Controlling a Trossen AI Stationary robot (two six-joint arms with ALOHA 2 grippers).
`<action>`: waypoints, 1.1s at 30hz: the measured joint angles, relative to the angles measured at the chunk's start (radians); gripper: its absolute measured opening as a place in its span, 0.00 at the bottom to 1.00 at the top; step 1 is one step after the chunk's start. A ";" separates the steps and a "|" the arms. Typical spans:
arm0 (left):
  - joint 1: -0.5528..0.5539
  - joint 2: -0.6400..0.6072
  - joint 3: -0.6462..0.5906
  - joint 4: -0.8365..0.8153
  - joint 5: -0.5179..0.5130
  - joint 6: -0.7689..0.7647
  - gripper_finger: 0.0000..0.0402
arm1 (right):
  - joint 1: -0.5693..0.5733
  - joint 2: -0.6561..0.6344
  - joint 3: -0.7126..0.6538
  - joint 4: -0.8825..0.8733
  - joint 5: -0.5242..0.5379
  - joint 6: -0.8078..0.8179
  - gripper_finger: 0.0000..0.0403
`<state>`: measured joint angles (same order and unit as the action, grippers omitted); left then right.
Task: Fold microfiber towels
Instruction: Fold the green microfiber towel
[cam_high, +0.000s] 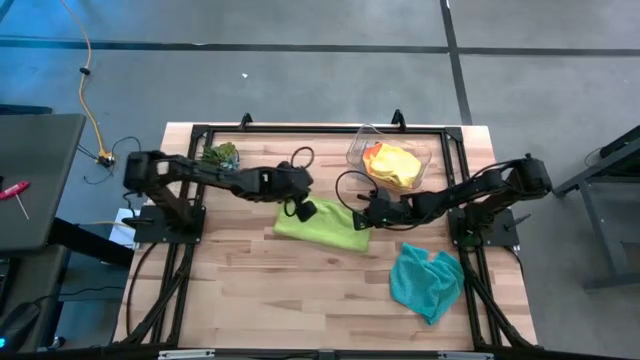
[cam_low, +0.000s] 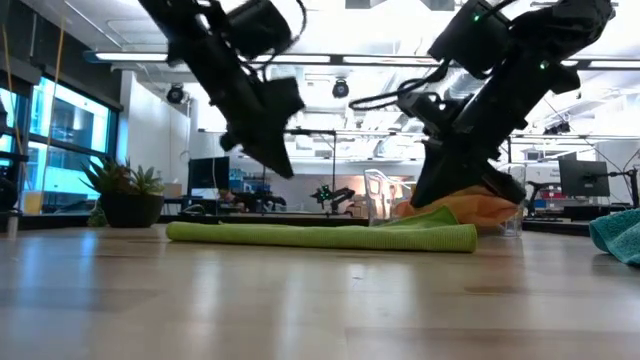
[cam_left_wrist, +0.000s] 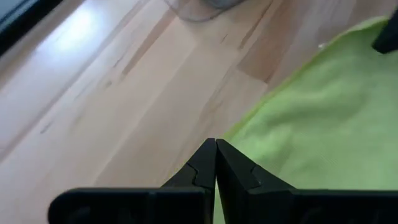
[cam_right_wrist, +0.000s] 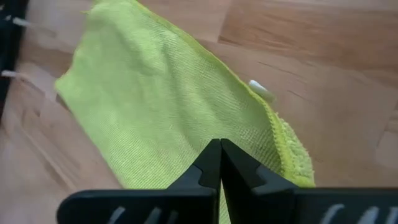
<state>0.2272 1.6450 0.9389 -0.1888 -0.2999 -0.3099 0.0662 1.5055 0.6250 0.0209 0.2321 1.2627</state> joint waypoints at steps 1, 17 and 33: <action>0.000 -0.026 -0.006 -0.020 0.000 0.005 0.00 | 0.000 -0.009 0.000 -0.002 0.000 -0.013 0.00; -0.112 -0.280 -0.419 0.188 0.112 -0.148 0.00 | 0.075 -0.152 0.000 -0.130 -0.069 -0.066 0.00; -0.113 -0.090 -0.407 0.138 0.206 -0.374 0.00 | 0.074 -0.152 0.000 -0.111 0.009 0.022 0.00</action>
<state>0.1143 1.5545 0.5323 -0.0513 -0.0942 -0.6835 0.1402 1.3537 0.6254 -0.0903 0.2413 1.2845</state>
